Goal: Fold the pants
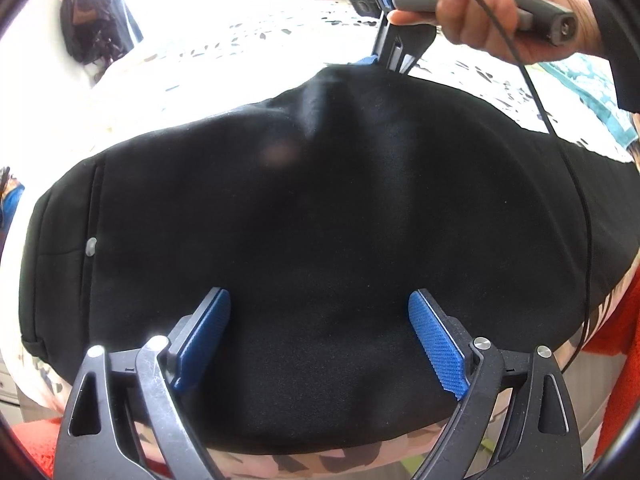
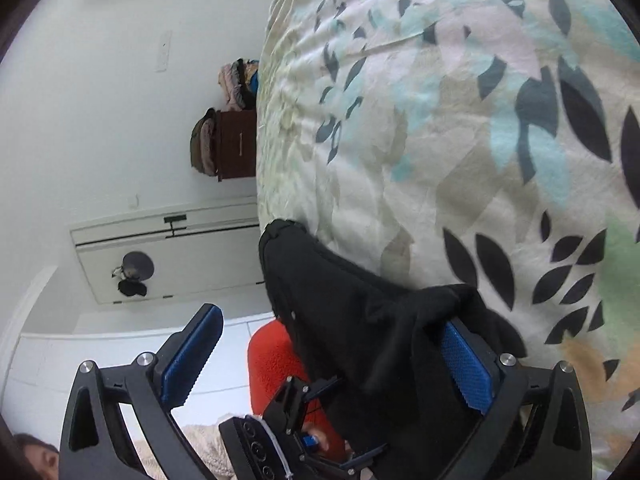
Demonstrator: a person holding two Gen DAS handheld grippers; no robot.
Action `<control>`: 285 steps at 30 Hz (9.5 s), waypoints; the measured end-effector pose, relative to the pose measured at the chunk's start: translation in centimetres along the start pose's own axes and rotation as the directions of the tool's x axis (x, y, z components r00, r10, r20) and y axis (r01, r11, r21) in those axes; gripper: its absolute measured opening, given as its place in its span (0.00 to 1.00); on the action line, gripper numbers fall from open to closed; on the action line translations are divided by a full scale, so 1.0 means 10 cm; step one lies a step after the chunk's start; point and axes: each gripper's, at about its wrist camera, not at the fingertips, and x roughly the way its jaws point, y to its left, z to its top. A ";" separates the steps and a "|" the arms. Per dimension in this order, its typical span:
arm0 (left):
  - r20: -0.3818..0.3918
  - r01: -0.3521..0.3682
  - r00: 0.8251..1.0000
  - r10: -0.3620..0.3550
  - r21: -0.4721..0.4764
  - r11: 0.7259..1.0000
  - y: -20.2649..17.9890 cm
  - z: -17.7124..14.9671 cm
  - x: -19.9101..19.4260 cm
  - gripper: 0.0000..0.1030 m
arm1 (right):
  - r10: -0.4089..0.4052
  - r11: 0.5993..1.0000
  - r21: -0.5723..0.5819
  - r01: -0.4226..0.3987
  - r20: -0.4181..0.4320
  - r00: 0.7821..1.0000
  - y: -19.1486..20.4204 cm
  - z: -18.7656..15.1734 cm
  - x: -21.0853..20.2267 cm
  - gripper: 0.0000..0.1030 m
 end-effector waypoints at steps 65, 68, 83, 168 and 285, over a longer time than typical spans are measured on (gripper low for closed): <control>0.045 0.021 0.999 -0.020 -0.017 1.000 -0.26 0.89 0.15 0.90 | -0.815 0.421 0.306 0.854 0.540 0.209 -0.44 -3.52 -0.96 1.00; 0.065 0.064 0.996 -0.061 -0.035 0.997 -0.26 0.77 -0.12 0.90 | -0.787 0.433 0.318 0.843 0.589 0.183 -0.32 -3.59 -1.03 1.00; 0.035 0.134 0.990 -0.136 0.051 0.990 -0.75 0.15 -0.44 0.90 | -0.773 0.422 0.274 0.864 0.607 0.185 -0.08 -3.73 -0.88 1.00; -0.211 0.409 0.908 -0.361 0.273 0.871 -3.05 0.40 0.00 0.90 | -0.406 0.891 0.440 -0.111 0.883 0.235 -2.52 -5.91 -4.47 0.23; 0.046 0.225 0.973 -0.227 0.032 0.974 -1.15 0.15 -0.37 0.76 | -0.696 0.516 0.149 0.843 0.647 0.311 -0.36 -3.89 -0.99 0.87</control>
